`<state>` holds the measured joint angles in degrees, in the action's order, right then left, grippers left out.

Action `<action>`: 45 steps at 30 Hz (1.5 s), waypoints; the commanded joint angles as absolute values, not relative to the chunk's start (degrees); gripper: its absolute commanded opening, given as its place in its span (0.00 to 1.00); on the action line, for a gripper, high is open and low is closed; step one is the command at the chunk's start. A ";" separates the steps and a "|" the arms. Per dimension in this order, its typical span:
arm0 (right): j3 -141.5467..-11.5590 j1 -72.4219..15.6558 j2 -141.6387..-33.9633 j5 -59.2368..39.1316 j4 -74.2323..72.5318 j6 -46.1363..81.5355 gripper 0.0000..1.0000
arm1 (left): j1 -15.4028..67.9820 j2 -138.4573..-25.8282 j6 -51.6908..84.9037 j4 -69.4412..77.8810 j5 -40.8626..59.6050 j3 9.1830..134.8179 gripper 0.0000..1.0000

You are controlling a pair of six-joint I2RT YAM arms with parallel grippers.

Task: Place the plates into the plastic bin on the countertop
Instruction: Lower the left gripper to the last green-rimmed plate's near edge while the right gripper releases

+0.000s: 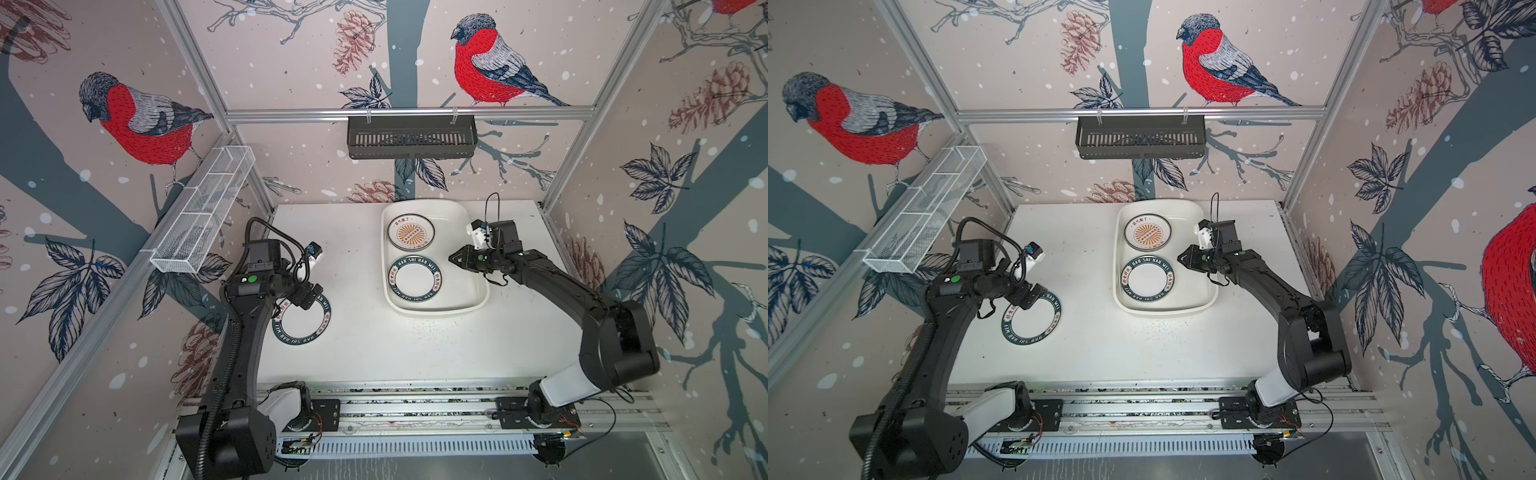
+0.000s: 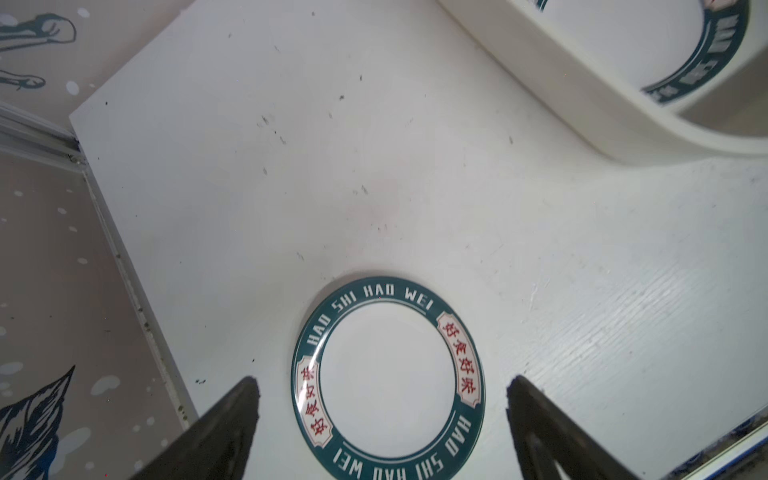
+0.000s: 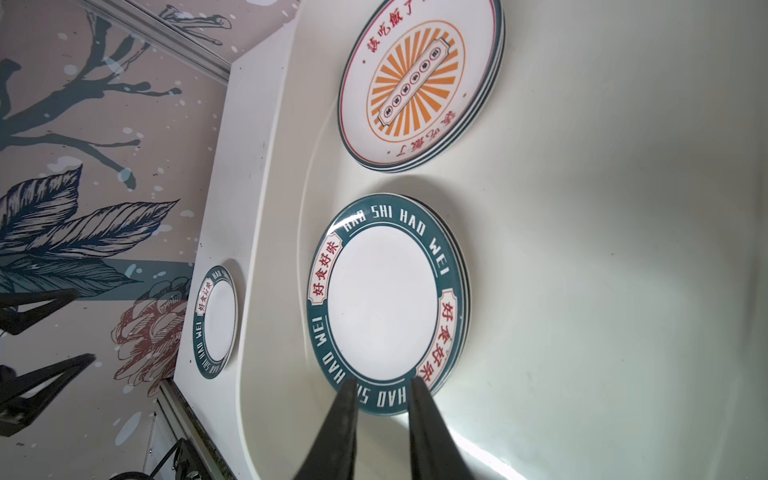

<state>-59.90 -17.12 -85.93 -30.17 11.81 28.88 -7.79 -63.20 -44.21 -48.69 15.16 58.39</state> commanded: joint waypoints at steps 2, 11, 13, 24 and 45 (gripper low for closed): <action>-56.95 -17.40 -80.51 -29.53 8.79 31.71 0.26 | -9.31 -62.39 -55.63 -56.27 9.72 54.90 0.93; -53.18 -17.66 -73.12 -31.08 7.41 33.05 0.24 | -13.49 -62.68 -62.66 -57.56 -1.16 47.20 0.93; -52.71 -17.66 -72.44 -31.52 7.33 33.14 0.23 | -15.22 -63.35 -63.97 -57.66 -2.34 46.60 0.93; -50.93 -17.60 -72.05 -31.82 7.75 34.21 0.22 | -24.99 -66.61 -70.78 -51.53 -4.05 41.63 0.89; -50.10 -18.50 -69.08 -29.81 7.78 37.54 0.15 | -31.82 -92.41 -65.79 -51.35 7.85 52.45 0.70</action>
<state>-50.02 -18.41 -69.78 -30.96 7.99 37.32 -31.68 -90.91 -67.20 -48.90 3.29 50.85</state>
